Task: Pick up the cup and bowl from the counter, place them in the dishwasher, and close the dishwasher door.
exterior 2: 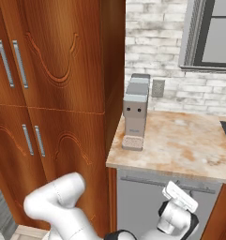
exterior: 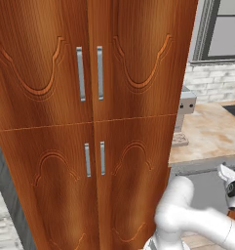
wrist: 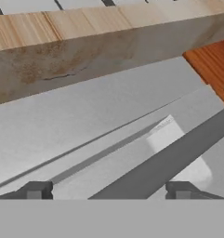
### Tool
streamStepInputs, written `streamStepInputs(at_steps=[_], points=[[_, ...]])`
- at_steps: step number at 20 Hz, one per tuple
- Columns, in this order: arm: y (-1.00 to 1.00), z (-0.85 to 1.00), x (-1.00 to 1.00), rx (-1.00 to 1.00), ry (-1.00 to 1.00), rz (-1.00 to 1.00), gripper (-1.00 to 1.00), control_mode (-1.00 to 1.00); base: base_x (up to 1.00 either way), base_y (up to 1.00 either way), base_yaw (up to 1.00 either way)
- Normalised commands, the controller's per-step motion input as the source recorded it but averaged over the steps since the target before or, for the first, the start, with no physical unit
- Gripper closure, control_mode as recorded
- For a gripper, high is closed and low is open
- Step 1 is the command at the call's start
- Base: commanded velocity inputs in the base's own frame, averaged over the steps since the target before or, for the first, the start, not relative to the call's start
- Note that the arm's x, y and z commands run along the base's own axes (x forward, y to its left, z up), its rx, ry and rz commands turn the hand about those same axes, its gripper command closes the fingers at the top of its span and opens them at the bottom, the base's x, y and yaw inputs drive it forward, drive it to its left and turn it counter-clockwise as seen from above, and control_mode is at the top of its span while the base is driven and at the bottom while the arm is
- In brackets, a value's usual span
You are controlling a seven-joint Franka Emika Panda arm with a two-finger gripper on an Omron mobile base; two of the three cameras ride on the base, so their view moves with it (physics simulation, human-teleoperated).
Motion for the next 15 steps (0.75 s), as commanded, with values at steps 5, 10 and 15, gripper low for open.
streamStepInputs(at_steps=[5,10,15], points=[[0.00,-0.12,1.00,-0.15,0.00,-0.10,-1.00,-1.00,0.00,0.00,0.00],[0.00,-0.16,1.00,-0.13,0.00,-0.10,-1.00,-1.00,0.00,0.00,0.00],[0.00,-0.16,1.00,-0.13,0.00,-0.09,-1.00,-1.00,0.00,0.00,0.00]])
